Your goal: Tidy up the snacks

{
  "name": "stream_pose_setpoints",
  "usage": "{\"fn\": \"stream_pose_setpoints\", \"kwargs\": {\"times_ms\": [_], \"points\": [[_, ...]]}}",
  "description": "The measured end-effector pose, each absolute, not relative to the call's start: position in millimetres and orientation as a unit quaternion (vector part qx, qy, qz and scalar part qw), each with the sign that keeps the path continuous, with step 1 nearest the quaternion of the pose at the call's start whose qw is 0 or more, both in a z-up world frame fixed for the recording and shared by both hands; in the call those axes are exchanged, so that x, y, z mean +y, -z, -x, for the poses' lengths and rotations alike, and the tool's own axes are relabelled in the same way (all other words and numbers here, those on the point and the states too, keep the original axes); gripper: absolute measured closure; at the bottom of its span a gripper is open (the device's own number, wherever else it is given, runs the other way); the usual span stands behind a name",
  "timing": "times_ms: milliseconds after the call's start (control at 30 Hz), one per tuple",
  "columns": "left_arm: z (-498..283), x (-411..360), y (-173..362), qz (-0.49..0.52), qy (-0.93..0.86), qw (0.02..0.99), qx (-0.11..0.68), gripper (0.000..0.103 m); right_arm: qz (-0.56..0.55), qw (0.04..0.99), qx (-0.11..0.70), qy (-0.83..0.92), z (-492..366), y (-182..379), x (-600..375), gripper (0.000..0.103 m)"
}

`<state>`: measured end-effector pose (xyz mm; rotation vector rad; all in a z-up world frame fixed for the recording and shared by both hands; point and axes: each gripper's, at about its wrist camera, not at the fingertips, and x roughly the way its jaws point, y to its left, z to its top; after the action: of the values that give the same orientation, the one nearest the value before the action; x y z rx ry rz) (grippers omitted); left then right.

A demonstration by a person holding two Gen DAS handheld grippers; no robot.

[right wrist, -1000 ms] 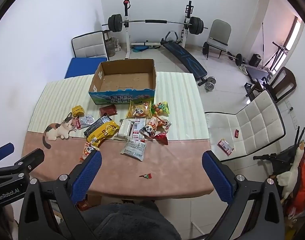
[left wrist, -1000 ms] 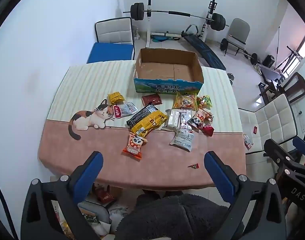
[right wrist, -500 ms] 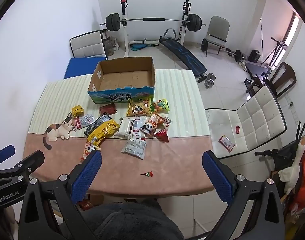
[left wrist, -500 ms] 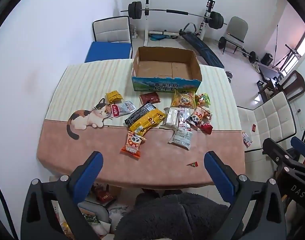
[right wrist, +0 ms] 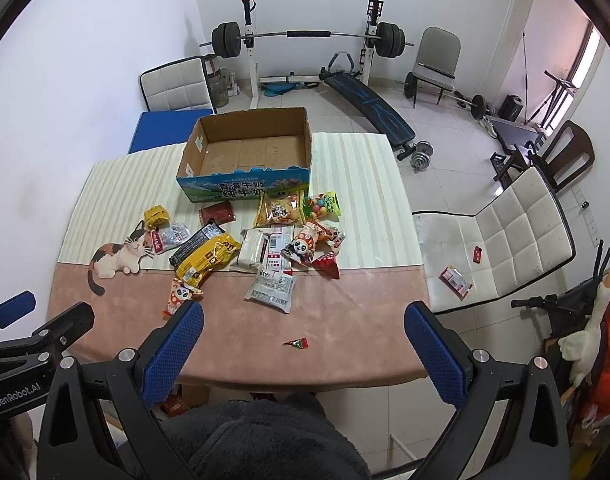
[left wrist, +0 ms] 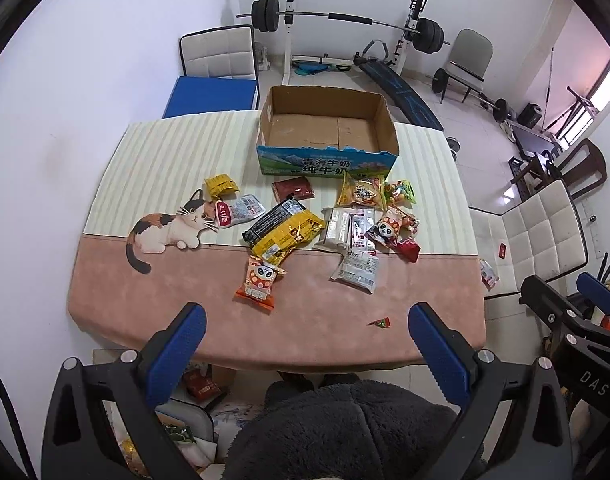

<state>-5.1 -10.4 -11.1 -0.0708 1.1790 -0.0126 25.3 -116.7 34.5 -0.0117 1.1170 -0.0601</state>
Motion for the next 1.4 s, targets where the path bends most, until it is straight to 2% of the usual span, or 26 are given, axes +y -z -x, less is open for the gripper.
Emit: {"fn": "stream_pose_setpoints", "kwargs": {"times_ms": [1400], "points": [[2.7, -13.9, 6.9, 0.032, 0.012, 0.833, 0.553, 0.000, 0.002, 0.849, 0.528, 0.030, -23.2, -37.4, -121.6, 0.001]]}}
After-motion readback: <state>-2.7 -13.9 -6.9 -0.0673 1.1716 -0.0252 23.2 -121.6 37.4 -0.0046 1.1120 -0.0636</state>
